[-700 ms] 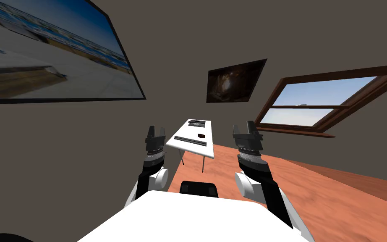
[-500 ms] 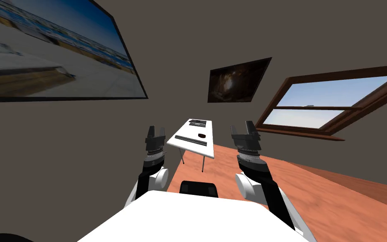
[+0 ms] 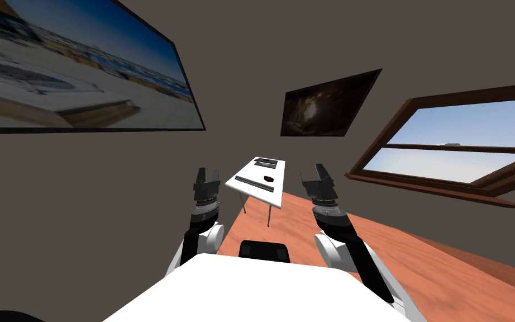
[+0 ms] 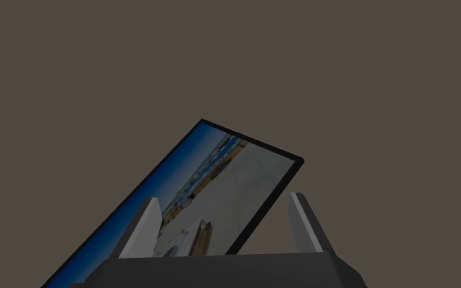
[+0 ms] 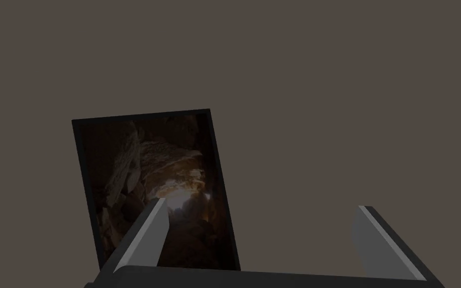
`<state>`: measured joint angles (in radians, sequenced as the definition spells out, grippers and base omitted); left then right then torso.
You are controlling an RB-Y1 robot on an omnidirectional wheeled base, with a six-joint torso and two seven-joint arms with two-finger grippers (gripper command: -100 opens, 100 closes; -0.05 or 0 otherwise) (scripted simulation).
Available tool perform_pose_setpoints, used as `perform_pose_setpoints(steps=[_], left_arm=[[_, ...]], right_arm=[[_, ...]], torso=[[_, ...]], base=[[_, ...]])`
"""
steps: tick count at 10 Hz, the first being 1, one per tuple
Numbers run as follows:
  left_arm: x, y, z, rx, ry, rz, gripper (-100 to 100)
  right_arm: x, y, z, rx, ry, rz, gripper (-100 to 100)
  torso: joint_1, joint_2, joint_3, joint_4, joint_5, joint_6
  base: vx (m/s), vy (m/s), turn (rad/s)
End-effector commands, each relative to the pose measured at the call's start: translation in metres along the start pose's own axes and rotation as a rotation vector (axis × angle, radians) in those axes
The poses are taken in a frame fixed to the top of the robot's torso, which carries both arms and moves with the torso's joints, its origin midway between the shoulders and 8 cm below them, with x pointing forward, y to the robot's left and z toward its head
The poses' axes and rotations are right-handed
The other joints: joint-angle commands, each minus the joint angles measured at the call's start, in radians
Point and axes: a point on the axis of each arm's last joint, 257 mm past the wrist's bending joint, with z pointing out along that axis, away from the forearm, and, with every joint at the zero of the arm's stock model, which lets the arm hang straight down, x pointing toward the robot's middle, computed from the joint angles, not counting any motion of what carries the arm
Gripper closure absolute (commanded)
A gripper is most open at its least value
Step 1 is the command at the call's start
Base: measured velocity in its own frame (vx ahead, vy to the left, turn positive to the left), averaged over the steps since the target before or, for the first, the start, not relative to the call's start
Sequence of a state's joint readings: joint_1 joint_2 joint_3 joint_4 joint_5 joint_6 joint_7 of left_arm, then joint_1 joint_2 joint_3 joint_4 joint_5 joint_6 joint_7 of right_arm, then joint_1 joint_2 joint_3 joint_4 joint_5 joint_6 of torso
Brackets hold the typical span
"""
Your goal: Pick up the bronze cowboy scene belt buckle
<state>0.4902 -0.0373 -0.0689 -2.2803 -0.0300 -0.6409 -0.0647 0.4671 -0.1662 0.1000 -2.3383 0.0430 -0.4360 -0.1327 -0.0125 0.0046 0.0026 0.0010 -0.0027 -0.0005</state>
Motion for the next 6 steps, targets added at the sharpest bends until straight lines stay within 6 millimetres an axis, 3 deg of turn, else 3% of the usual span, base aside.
perform_pose_setpoints(steps=[1,5,6], left_arm=[[0.0,0.0,0.0,0.0,0.0,0.0,0],[0.0,0.0,0.0,0.0,0.0,0.0,0],[0.0,0.0,0.0,0.0,0.0,0.0,0]], right_arm=[[0.006,-0.005,0.0,0.017,0.034,0.001,-100],[0.023,-0.026,-0.006,0.081,0.12,0.022,-100],[0.03,-0.037,-0.011,0.115,0.15,0.039,-100]], torso=[[0.0,0.0,0.0,0.0,0.0,0.0],[0.004,-0.002,-0.001,0.0,0.001,0.0],[0.005,-0.002,-0.001,0.0,0.001,0.001]], base=[[-0.069,-0.155,0.161],[-0.062,-0.114,0.205],[-0.092,-0.141,0.412]])
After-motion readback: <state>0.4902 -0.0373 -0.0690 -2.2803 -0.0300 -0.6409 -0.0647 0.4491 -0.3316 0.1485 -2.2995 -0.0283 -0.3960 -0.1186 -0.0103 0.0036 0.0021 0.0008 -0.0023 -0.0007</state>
